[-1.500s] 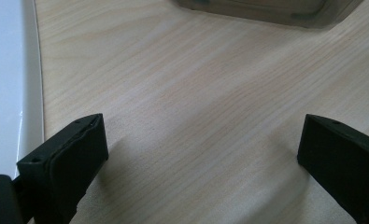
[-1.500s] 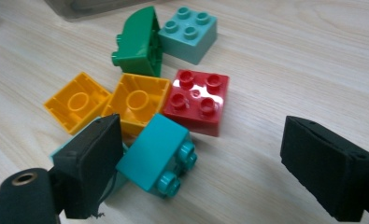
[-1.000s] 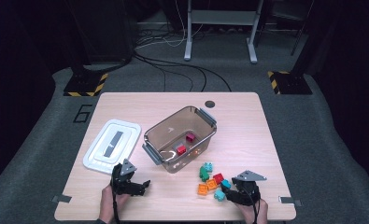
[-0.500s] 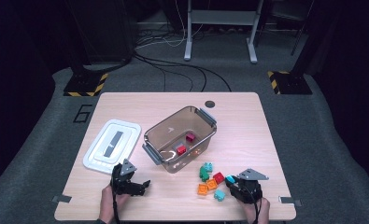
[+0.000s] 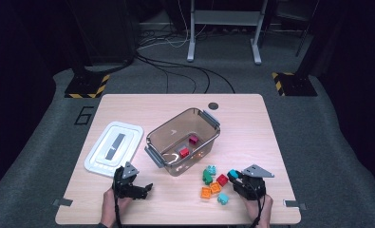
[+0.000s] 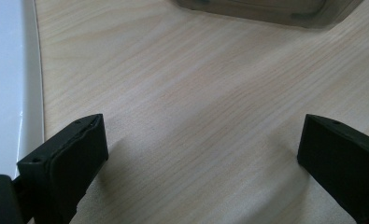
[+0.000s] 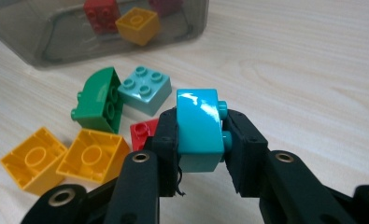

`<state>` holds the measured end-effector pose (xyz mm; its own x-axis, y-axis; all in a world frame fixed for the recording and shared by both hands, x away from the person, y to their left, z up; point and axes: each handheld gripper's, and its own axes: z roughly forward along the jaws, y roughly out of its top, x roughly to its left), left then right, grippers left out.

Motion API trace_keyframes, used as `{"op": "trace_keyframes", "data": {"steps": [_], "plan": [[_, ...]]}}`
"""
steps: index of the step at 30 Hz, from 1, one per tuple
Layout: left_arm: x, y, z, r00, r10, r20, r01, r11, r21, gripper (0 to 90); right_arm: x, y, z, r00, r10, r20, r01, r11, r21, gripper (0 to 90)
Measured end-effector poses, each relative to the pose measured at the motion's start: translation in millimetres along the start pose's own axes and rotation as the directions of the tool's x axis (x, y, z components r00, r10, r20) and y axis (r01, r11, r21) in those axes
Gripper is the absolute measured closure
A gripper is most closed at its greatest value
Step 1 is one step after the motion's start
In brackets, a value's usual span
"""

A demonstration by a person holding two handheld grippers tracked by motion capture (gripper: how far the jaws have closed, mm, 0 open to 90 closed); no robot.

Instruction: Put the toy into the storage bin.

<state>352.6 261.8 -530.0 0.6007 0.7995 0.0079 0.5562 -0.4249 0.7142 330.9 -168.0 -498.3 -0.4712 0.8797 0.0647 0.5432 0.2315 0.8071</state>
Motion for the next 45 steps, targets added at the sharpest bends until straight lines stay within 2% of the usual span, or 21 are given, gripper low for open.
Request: {"op": "trace_keyframes", "data": {"steps": [11, 22, 28, 35, 45], "plan": [[0.5, 0.2, -0.2, 1.0, 0.001, 0.002, -0.001, 1.0, 0.005, 1.5, 2.8, 20.7, -4.1, 0.9997, -0.021, 0.009, 0.022, 0.998, -0.054, 67.3], [0.0, 0.1, 0.0, 1.0, -0.007, 0.004, 0.007, 1.0, 0.003, 1.5, 2.2, 50.5, -10.9, 0.999, -0.041, 0.02, 0.043, 0.992, -0.116, 67.4], [0.5, 0.2, -0.1, 1.0, -0.002, 0.003, 0.002, 1.0, 0.005, 1.5, 2.5, 63.3, -13.2, 0.999, -0.045, 0.007, 0.045, 0.99, -0.135, 67.4], [0.4, 0.2, -0.1, 1.0, -0.002, 0.003, 0.002, 1.0, 0.005, 1.5, 4.4, 80.3, -13.5, 0.9974, -0.072, 0.01, 0.072, 0.985, -0.156, 67.4], [0.9, 0.4, -0.3, 1.0, 0.004, 0.004, -0.004, 1.0, 0.009, 1.5, 3.8, 100.8, -13.9, 0.9961, -0.085, 0.02, 0.088, 0.98, -0.178, 67.4]]}}
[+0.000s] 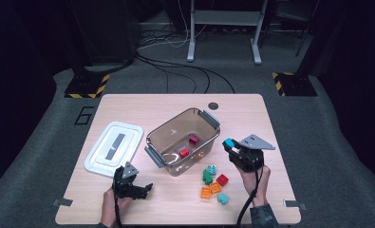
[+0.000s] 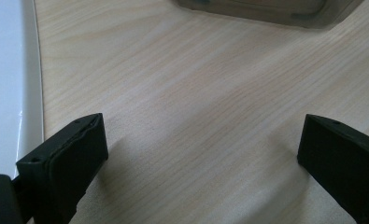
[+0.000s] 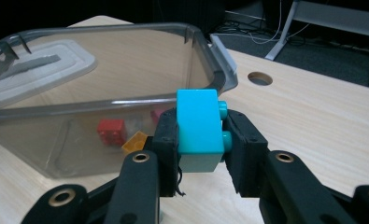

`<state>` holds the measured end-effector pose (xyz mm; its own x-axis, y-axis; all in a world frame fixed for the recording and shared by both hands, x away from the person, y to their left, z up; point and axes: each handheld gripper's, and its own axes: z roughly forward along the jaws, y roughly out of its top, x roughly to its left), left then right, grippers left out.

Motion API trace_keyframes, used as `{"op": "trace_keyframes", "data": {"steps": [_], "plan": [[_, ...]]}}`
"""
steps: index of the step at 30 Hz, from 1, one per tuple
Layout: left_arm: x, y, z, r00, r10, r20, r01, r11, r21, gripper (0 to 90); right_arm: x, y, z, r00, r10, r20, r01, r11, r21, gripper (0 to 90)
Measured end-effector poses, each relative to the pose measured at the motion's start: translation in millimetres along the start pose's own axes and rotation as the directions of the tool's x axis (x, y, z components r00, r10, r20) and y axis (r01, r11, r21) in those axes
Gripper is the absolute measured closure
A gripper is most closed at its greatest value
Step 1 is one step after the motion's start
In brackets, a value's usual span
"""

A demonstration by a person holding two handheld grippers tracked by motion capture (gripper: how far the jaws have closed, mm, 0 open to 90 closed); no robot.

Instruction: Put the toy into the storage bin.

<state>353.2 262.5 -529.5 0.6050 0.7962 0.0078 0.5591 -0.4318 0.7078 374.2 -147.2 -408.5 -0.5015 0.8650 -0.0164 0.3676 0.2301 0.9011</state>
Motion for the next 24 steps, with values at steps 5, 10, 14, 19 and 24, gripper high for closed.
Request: {"op": "trace_keyframes", "data": {"steps": [5, 10, 14, 19, 24], "plan": [[-0.3, 0.0, 0.8, 1.0, -0.006, -0.004, 0.006, 0.9999, -0.01, 1.5, -3.5, 10.6, 0.4, 0.9999, -0.011, 0.009, 0.011, 1.0, -0.011, 67.4], [-0.8, -0.1, 1.0, 0.9999, -0.013, -0.003, 0.013, 0.9998, -0.012, 1.5, -6.6, 20.8, 2.1, 0.9998, -0.015, 0.015, 0.016, 1.0, -0.021, 67.4], [-0.3, 0.0, 0.7, 1.0, -0.006, -0.002, 0.006, 1.0, -0.007, 1.5, -8.5, 29.8, 4.2, 0.9997, -0.02, 0.013, 0.021, 0.999, -0.029, 67.4], [-0.9, -0.1, 1.1, 0.9999, -0.015, -0.002, 0.015, 0.9998, -0.012, 1.5, -8.5, 36.1, 6.7, 0.9996, -0.024, 0.011, 0.025, 0.999, -0.034, 67.4], [-1.0, -0.1, 1.1, 0.9999, -0.016, -0.001, 0.016, 0.9998, -0.013, 1.5, -7.7, 46.0, 12.6, 0.9993, -0.036, 0.01, 0.037, 0.999, -0.038, 67.4]]}}
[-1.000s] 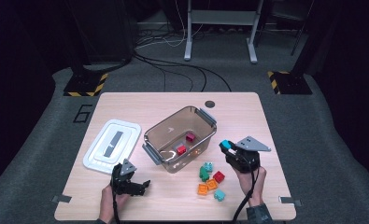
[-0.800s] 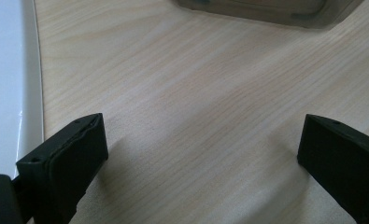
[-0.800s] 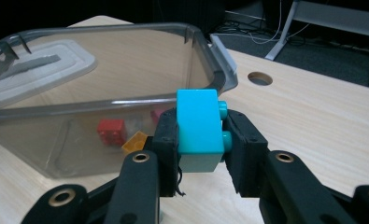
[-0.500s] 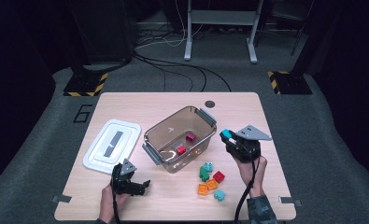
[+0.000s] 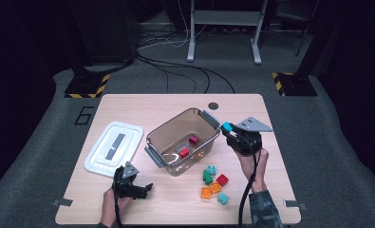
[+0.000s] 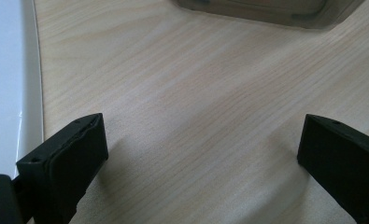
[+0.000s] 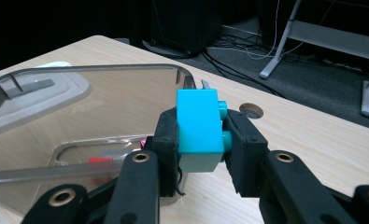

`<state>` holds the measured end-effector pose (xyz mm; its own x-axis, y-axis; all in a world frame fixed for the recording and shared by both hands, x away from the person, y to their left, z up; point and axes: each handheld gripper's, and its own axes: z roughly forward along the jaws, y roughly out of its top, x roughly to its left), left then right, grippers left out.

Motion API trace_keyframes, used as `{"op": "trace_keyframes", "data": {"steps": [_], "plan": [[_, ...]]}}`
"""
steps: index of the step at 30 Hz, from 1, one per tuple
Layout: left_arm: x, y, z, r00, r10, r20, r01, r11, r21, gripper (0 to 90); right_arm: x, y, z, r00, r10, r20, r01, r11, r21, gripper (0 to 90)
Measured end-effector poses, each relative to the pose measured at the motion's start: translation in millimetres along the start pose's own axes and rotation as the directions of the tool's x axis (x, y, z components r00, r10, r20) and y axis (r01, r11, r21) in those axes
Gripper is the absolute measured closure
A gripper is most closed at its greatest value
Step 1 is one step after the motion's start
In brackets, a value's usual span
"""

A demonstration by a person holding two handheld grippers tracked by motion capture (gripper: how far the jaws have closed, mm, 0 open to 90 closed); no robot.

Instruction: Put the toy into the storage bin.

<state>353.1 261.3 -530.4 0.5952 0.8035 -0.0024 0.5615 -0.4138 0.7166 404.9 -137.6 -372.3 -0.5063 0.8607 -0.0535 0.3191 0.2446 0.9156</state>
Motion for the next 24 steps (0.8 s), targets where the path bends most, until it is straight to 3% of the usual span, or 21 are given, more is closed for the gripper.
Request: {"op": "trace_keyframes", "data": {"steps": [12, 24], "plan": [[0.5, 0.3, -0.5, 1.0, 0.009, -0.001, -0.009, 0.9999, 0.005, 1.6, -2.7, 11.7, 17.0, 0.9998, 0.004, -0.021, -0.004, 1.0, -0.005, 67.4], [0.7, 0.3, -0.5, 0.9999, 0.011, -0.002, -0.011, 0.9999, 0.005, 1.7, 5.7, 22.5, 43.2, 0.9986, -0.011, -0.051, 0.011, 1.0, 0.001, 67.4]]}}
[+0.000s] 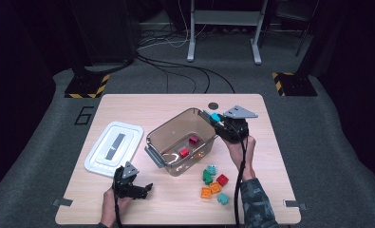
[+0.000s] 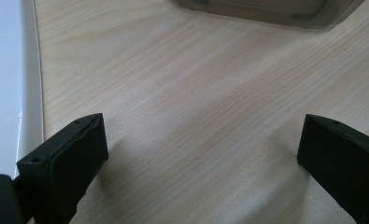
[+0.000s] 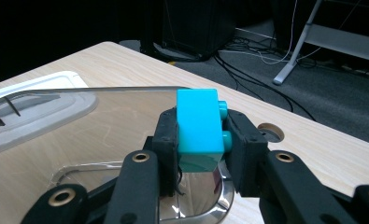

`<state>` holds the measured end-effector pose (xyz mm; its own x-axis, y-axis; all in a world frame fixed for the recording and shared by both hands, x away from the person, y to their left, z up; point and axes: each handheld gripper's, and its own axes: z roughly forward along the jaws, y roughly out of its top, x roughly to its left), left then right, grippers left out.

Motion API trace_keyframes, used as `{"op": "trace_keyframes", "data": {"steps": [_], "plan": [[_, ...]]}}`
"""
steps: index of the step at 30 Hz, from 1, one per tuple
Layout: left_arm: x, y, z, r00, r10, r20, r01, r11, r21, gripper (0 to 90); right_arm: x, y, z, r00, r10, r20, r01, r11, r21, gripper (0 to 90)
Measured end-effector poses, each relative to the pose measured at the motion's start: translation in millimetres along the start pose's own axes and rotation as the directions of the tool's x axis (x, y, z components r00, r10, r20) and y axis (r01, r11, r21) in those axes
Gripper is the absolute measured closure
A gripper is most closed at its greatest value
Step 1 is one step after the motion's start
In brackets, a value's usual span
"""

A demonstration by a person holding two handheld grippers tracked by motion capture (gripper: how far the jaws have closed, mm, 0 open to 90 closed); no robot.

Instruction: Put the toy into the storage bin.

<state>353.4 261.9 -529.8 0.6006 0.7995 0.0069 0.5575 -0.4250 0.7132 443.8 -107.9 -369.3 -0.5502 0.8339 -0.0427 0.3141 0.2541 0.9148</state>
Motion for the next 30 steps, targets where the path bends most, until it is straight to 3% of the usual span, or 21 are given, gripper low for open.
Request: {"op": "trace_keyframes", "data": {"steps": [15, 20, 25, 30], "plan": [[-0.2, 0.0, 0.1, 1.0, -0.001, 0.0, 0.001, 1.0, -0.002, 1.7, 1.3, -3.9, 17.6, 0.9996, -0.008, -0.028, 0.009, 0.999, 0.037, 66.4], [-0.5, -0.2, 0.3, 1.0, -0.004, 0.0, 0.004, 1.0, -0.005, 1.8, 1.1, -4.5, 18.9, 0.9995, 0.004, -0.033, -0.003, 0.999, 0.054, 51.7], [-0.2, -0.2, 0.3, 1.0, 0.001, -0.001, -0.001, 1.0, -0.007, 1.9, 2.3, -6.0, 12.5, 0.9993, 0.015, -0.035, -0.013, 0.999, 0.048, 27.1], [-0.2, -0.2, 0.2, 1.0, 0.002, -0.002, -0.002, 1.0, -0.006, 1.9, 3.8, -6.2, 3.9, 0.9992, 0.013, -0.039, -0.011, 0.999, 0.041, 20.1]]}}
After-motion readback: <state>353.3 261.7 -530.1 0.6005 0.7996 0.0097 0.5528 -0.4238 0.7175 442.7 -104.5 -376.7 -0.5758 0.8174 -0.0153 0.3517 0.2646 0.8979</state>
